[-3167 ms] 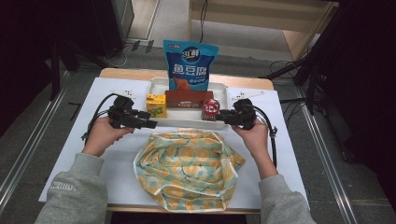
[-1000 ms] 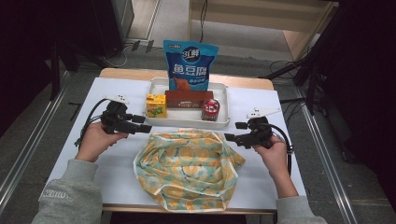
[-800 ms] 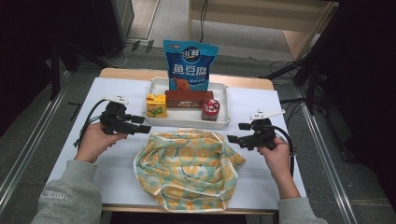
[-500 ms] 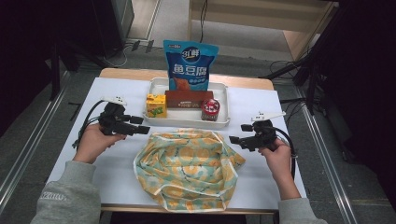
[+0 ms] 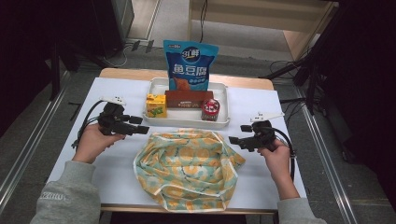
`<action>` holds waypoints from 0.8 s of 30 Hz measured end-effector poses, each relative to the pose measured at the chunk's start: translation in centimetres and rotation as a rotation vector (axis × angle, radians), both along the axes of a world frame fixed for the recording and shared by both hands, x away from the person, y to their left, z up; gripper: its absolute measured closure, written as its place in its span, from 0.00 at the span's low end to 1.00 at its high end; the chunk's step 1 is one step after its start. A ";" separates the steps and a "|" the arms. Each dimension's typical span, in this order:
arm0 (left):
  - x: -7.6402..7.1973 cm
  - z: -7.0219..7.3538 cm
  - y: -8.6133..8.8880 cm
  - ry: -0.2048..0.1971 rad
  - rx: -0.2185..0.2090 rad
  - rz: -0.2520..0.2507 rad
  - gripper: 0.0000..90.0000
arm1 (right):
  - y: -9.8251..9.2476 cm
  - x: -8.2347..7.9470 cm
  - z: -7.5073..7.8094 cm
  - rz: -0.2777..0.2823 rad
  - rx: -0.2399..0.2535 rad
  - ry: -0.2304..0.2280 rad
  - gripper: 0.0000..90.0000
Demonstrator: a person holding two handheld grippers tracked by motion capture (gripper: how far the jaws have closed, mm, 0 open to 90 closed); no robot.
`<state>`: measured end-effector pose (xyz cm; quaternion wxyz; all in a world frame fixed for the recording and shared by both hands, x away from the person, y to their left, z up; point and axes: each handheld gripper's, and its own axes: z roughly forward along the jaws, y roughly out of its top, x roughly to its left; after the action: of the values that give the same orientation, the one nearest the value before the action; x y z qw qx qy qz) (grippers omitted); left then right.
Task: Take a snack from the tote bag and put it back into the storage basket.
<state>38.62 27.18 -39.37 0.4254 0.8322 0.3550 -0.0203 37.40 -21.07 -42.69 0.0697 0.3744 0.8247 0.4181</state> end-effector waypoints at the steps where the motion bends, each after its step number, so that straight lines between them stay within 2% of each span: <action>1: 0.0 0.0 0.0 0.001 -0.001 -0.001 0.39 | 0.0 0.0 0.0 0.001 0.002 0.000 0.24; 24: 0.1 -0.2 0.1 0.011 0.001 0.000 0.38 | 0.3 0.0 -0.1 0.012 -0.004 -0.002 0.24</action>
<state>38.76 27.23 -39.54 0.4231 0.8323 0.3572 -0.0246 37.40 -20.73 -42.78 0.0690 0.3689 0.8278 0.4171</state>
